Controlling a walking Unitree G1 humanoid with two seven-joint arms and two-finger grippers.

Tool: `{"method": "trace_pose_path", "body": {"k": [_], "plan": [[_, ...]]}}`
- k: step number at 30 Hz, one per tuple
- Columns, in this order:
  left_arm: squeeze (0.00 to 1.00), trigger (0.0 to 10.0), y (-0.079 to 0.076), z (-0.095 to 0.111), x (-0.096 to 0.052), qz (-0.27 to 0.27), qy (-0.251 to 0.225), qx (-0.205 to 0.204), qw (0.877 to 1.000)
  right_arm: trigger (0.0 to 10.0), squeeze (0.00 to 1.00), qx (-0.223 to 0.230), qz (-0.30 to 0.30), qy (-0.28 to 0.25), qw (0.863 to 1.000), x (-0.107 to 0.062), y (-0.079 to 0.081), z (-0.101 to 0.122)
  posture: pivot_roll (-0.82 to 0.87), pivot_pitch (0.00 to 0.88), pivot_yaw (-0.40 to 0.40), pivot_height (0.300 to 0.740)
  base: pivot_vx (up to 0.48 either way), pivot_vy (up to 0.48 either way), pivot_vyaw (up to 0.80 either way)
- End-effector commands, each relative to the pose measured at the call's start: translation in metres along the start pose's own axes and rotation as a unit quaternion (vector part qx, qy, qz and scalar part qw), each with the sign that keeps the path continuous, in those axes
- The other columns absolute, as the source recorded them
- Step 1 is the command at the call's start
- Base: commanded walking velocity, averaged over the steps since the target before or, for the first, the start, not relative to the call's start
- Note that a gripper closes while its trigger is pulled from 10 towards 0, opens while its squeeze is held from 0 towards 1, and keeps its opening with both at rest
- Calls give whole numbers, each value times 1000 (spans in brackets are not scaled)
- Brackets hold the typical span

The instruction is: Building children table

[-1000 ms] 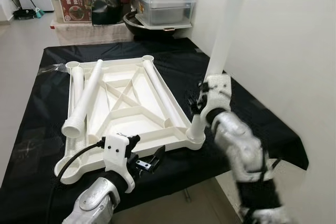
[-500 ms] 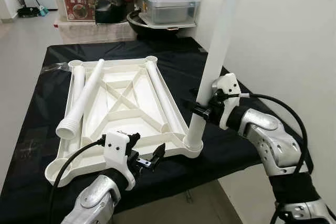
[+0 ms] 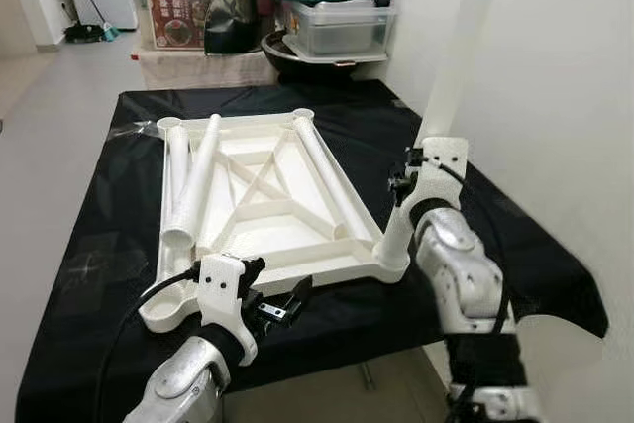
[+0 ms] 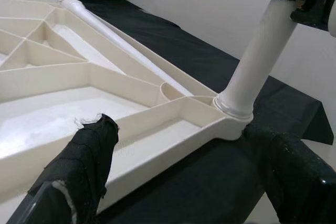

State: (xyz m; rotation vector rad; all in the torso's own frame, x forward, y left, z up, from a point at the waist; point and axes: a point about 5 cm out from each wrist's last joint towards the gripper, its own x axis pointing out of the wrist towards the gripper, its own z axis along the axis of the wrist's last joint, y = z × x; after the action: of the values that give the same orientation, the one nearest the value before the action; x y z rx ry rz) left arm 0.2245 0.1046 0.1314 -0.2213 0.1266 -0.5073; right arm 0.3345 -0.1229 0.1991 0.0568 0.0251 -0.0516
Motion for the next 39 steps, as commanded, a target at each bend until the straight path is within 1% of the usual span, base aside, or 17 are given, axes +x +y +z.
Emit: {"method": "trace_pose_path", "body": {"k": [1,2,6,7,12,14,15,17,20,21,22,23,26,29,34,35,39], "plan": [[0,10000,-1,-1,1,-4,1,1,1000,10000,0,0,3,40,999,-4,6,-16,115,0,-79,740,0,0,0],[0,10000,-1,-2,2,-5,2,2,1000,10000,1000,20,63,15,998,-9,23,-10,115,0,-84,740,0,0,0],[0,10000,0,-1,2,-5,1,2,1000,10000,1000,11,111,-2,994,-5,19,3,113,0,-86,740,0,0,0],[0,10000,1,-1,3,-5,0,0,1000,10000,0,33,172,-6,985,-3,19,13,114,0,-85,740,0,0,0],[0,10000,2,0,4,-7,-1,0,1000,10000,0,31,318,-33,947,-11,18,33,121,0,-82,740,0,0,0],[0,10000,1,0,5,-9,0,3,1000,10000,0,-62,466,-31,882,-32,4,31,135,0,-101,740,0,0,0],[0,10000,1,0,5,-9,0,3,1000,10000,0,-62,466,-31,882,-32,4,31,135,0,-101,740,0,0,0],[0,10000,0,-1,5,-7,-1,4,1000,10000,0,-130,513,5,849,-38,-11,18,135,0,-101,740,0,0,0],[0,10000,0,-2,3,2,-3,-3,1000,10000,0,-160,515,31,842,-34,-22,7,145,0,-121,740,0,0,0],[0,10000,0,-2,2,5,-4,-4,1000,4000,0,-161,506,40,846,-28,-27,5,153,0,-126,740,0,0,0],[0,10000,0,-2,2,5,-4,-4,1000,4000,0,-161,506,40,846,-28,-27,5,153,0,-126,740,0,0,0],[0,10000,0,-1,2,7,-5,-4,1000,0,0,-150,481,42,863,-18,-31,5,157,0,-126,740,0,0,0],[0,10000,0,0,1,5,-6,-1,1000,0,0,-117,433,34,893,-3,-35,9,159,0,-122,740,0,0,0],[0,10000,0,-1,0,4,-3,1,1000,0,0,-76,315,35,945,15,-47,9,161,0,-121,740,0,0,0],[0,10000,0,-2,-1,3,-2,1,1000,0,0,-60,237,47,969,20,-54,3,157,0,-115,740,0,0,0],[0,10000,-1,-2,-2,2,-1,0,1000,0,0,-35,156,58,985,20,-60,-5,157,0,-111,740,0,0,0],[0,10000,-2,-2,-3,0,0,-1,1000,0,0,-7,19,70,997,6,-54,-20,159,0,-106,740,0,0,0]]}}
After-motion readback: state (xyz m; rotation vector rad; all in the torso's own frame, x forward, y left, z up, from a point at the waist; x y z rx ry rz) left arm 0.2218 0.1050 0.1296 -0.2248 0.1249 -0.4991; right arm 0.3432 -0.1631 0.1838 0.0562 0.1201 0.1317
